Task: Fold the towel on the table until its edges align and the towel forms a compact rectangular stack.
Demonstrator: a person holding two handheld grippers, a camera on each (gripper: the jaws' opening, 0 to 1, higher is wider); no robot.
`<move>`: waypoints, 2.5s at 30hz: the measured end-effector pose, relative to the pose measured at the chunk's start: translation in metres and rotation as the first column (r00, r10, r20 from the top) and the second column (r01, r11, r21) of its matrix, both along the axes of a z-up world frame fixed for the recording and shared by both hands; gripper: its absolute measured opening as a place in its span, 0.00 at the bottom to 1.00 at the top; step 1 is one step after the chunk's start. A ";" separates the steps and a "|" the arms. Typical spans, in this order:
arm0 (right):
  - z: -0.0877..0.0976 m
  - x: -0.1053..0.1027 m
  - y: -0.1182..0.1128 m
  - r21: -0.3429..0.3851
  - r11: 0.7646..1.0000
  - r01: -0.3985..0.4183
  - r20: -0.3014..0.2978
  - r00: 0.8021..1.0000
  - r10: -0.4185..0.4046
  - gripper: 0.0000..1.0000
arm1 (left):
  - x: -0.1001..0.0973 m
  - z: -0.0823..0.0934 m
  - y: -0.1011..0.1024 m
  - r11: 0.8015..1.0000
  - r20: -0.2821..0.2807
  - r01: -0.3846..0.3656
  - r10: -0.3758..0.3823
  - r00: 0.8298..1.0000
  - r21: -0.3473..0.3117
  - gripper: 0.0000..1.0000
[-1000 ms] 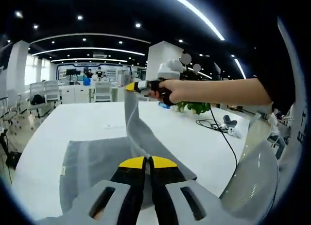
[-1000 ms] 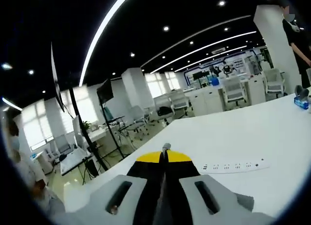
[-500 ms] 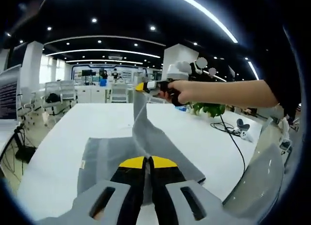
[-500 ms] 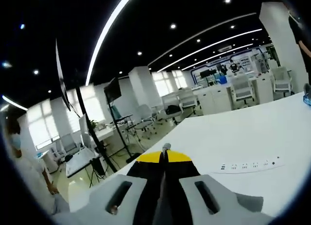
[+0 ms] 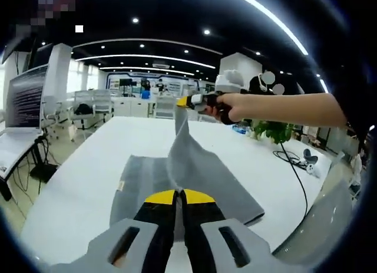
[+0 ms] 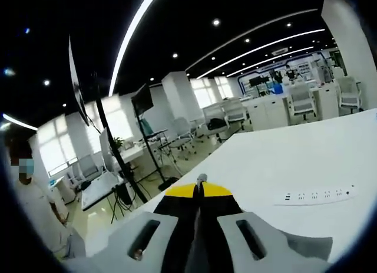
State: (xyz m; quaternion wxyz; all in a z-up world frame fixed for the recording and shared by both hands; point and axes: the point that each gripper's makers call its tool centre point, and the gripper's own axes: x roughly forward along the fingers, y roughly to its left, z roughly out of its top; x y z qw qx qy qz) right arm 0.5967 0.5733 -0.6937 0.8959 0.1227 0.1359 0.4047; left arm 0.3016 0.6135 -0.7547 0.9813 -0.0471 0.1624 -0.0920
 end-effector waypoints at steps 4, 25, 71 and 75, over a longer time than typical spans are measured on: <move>-0.004 0.003 0.010 -0.003 1.000 -0.009 -0.006 1.000 0.009 0.00 | 0.002 -0.002 0.012 0.999 -0.003 -0.037 0.037 0.999 -0.006 0.04; -0.069 0.022 0.081 -0.077 0.995 -0.063 -0.065 0.996 0.058 0.00 | 0.002 -0.047 0.065 0.986 -0.052 -0.164 0.163 0.985 -0.015 0.03; -0.169 0.032 0.149 -0.223 0.975 -0.026 -0.080 0.997 0.008 0.00 | 0.006 -0.122 0.109 0.918 -0.168 -0.373 0.350 0.922 -0.133 0.03; -0.182 0.033 0.155 -0.257 0.965 -0.055 -0.074 0.997 0.037 0.00 | 0.007 -0.135 0.111 0.908 -0.209 -0.397 0.365 0.907 -0.138 0.03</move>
